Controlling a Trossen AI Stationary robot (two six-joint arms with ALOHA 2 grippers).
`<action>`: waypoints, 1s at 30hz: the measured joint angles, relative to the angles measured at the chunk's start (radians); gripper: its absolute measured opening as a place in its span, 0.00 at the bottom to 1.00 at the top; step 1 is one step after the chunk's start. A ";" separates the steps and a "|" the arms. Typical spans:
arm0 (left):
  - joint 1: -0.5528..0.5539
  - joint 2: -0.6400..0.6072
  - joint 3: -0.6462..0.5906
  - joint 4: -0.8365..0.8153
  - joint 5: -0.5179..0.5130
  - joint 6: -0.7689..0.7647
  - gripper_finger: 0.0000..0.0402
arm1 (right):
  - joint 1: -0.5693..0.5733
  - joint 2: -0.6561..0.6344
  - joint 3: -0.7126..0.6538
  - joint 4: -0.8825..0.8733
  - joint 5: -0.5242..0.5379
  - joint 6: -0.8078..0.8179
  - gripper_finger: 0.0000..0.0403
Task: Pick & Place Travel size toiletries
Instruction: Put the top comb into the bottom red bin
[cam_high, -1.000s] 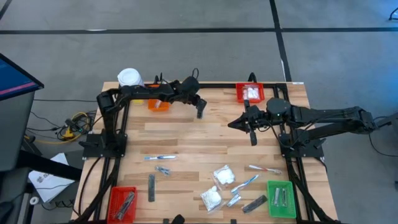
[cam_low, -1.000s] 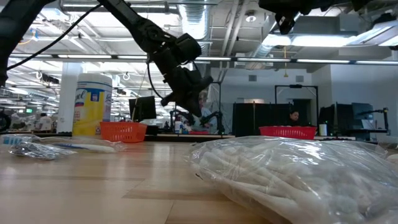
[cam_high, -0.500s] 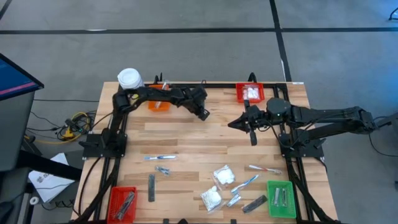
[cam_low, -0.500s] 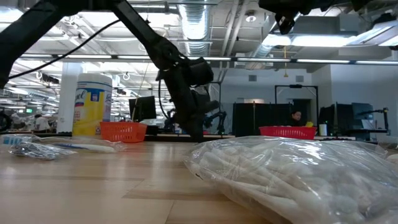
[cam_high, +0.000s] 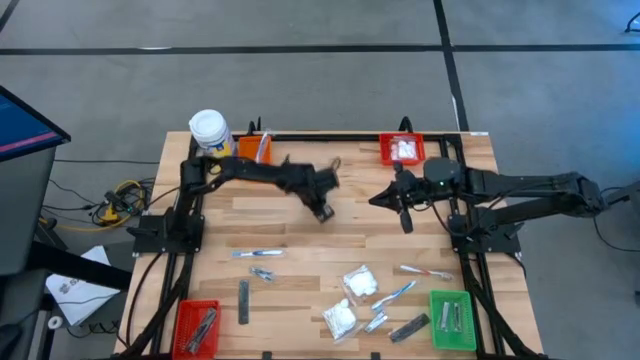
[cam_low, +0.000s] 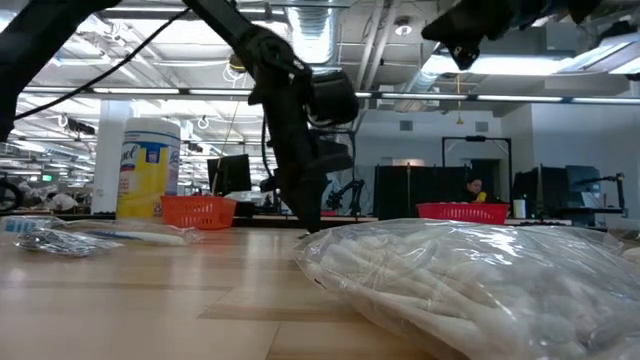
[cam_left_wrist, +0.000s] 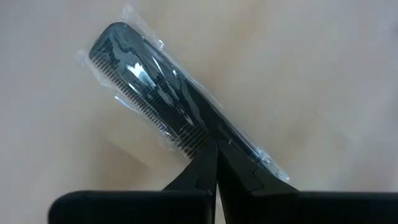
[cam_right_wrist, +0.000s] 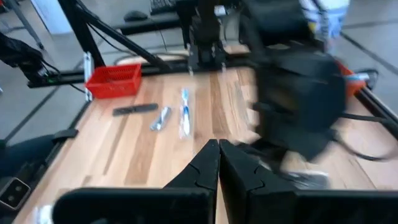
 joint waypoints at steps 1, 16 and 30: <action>-0.029 -0.006 -0.001 -0.007 -0.009 -0.014 0.00 | -0.007 0.000 0.000 -0.013 0.000 0.000 0.01; -0.380 -0.078 -0.045 0.099 -0.459 -0.230 0.00 | -0.040 0.157 -0.047 -0.035 0.001 0.040 0.01; -0.336 -0.397 -0.574 0.731 -0.429 -0.359 0.00 | 0.006 0.650 -0.041 0.466 0.130 0.080 0.00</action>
